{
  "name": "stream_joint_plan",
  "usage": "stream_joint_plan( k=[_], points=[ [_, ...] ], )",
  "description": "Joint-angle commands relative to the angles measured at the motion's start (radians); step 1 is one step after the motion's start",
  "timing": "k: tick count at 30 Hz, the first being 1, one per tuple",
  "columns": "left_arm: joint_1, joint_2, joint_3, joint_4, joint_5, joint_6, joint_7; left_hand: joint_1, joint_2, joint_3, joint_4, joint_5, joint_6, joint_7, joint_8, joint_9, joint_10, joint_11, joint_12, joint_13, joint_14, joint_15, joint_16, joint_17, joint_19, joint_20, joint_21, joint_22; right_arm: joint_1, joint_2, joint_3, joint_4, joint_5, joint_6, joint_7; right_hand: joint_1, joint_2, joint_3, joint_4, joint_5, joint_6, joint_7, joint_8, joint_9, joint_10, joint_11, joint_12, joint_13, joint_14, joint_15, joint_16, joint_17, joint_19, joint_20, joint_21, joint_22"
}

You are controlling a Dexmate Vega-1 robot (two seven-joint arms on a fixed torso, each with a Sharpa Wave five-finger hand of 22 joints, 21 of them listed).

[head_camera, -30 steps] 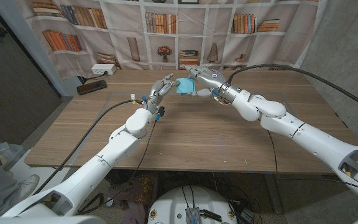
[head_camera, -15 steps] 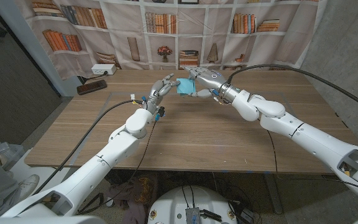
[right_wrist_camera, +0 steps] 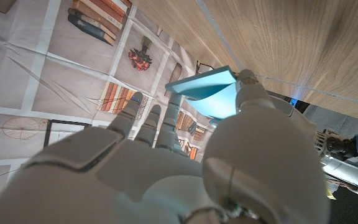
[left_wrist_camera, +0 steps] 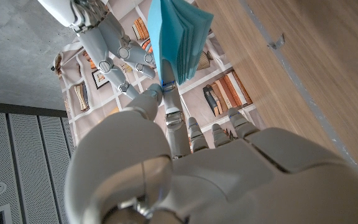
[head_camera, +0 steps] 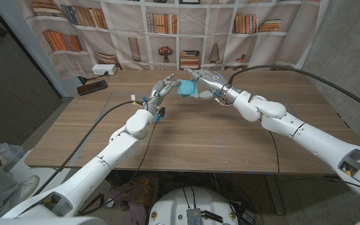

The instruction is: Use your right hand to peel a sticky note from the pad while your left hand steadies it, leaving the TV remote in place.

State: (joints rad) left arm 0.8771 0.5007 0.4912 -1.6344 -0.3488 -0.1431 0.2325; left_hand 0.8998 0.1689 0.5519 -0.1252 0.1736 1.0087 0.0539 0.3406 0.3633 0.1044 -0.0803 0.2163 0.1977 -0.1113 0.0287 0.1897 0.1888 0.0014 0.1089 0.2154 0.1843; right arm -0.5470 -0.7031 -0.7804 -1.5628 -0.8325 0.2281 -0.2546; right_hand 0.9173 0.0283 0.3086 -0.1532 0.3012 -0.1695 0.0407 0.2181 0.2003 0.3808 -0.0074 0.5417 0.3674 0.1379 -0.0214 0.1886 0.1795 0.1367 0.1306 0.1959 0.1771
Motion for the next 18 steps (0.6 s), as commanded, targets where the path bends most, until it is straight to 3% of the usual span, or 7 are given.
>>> stream_joint_plan(
  k=[1,13,18],
  points=[
    [0.001,-0.005,0.001,0.001,-0.005,0.0,0.001,0.004,0.002,0.002,0.006,0.006,0.003,-0.005,0.009,0.007,0.004,-0.013,-0.002,0.005,-0.008,-0.002,0.005,0.003,-0.006,0.002,0.0,0.002,-0.009,-0.012,0.008,-0.031,0.009,0.001,-0.006,0.01,0.01,0.003,-0.003,0.004,0.005,0.0,-0.002,0.0,0.089,-0.082,0.013,0.034,0.0,-0.003,0.003,0.001,0.0,0.004,-0.002,-0.001],
    [-0.003,-0.002,0.005,-0.001,-0.004,0.003,-0.01,0.004,0.001,0.001,0.009,0.007,-0.009,-0.006,0.011,0.019,0.006,0.005,-0.001,0.006,-0.007,-0.002,0.006,0.005,-0.004,-0.001,0.001,0.002,-0.015,-0.011,0.016,-0.046,0.013,0.004,0.002,0.008,0.01,0.001,0.0,0.003,0.007,-0.002,-0.002,0.0,0.09,-0.082,0.015,0.035,-0.002,-0.003,0.002,0.002,0.0,0.004,-0.002,-0.001],
    [-0.013,0.012,0.013,0.001,-0.003,-0.001,-0.041,0.0,0.004,-0.002,0.018,0.009,-0.029,-0.027,0.01,0.03,-0.009,0.011,-0.005,0.006,-0.016,-0.004,0.005,0.007,-0.009,-0.004,-0.001,0.002,-0.017,-0.006,0.014,-0.046,0.012,0.007,0.003,0.007,0.009,0.0,0.0,0.003,0.007,-0.001,-0.003,0.0,0.087,-0.083,0.014,0.035,-0.002,-0.003,0.002,0.002,0.0,0.005,-0.003,-0.001]
  ],
)
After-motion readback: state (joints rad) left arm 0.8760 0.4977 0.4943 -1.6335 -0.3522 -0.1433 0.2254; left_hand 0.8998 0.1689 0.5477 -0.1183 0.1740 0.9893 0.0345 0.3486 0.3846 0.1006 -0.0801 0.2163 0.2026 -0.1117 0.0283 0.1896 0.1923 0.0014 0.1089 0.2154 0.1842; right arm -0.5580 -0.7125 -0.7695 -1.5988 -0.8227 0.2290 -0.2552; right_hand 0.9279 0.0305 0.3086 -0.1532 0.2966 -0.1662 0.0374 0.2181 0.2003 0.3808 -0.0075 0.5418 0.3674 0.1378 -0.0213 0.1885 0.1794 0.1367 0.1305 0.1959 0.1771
